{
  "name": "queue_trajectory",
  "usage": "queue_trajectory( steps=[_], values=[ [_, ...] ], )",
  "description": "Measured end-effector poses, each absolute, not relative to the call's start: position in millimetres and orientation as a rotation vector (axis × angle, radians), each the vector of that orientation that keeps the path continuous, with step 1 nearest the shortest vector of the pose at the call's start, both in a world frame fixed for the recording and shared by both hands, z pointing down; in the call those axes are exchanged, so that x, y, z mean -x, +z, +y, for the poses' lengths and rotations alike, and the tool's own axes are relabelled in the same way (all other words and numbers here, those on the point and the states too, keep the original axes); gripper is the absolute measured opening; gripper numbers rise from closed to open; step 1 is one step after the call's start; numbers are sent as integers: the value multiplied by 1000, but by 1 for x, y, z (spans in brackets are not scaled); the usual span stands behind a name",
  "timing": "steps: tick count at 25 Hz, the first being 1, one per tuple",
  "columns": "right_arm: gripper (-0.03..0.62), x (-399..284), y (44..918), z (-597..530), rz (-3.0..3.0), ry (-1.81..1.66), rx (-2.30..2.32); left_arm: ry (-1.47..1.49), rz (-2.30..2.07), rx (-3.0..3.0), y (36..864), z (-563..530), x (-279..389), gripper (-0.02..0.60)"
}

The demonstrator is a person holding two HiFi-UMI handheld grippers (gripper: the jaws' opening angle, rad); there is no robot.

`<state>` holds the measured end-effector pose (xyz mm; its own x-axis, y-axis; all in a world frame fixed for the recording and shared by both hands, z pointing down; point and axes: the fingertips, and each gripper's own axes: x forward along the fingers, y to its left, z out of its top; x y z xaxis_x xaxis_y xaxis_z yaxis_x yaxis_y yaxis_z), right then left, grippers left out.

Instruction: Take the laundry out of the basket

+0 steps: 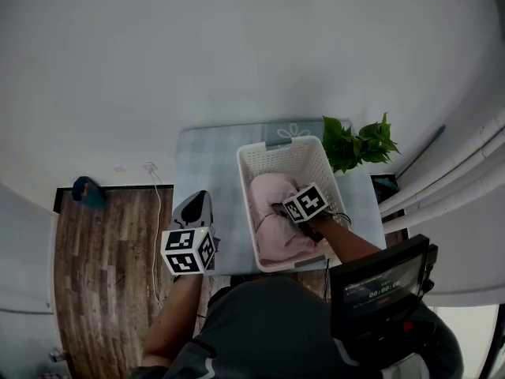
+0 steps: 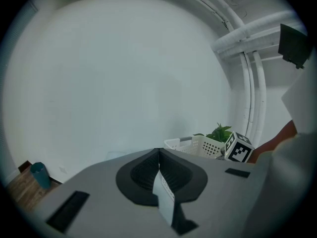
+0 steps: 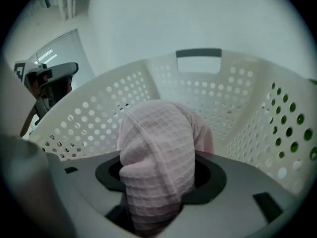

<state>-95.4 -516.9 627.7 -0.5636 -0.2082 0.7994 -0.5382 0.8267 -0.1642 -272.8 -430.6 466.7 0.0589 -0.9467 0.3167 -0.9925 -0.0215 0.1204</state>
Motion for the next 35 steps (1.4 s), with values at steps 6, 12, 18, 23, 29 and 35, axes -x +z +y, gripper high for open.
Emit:
queue_trajectory(
  steps=[6, 12, 18, 23, 29, 35],
  values=[
    [291, 98, 578, -521, -2324, 472, -580, 189, -1968, -2039, 456, -428, 262, 9],
    [291, 87, 536, -519, -2441, 455, -635, 180, -1982, -2041, 447, -425, 243, 9],
    [291, 73, 481, -514, -2596, 434, -665, 177, -2026, -2022, 433, -414, 230, 9],
    [292, 58, 427, -515, -2708, 389, -661, 147, -2091, -2008, 412, -401, 216, 9],
    [292, 48, 375, -514, -2844, 337, -579, 145, -2181, -1949, 393, -378, 201, 9],
    [293, 46, 338, -502, -2952, 324, -501, 136, -2280, -1882, 376, -339, 198, 9]
  ],
)
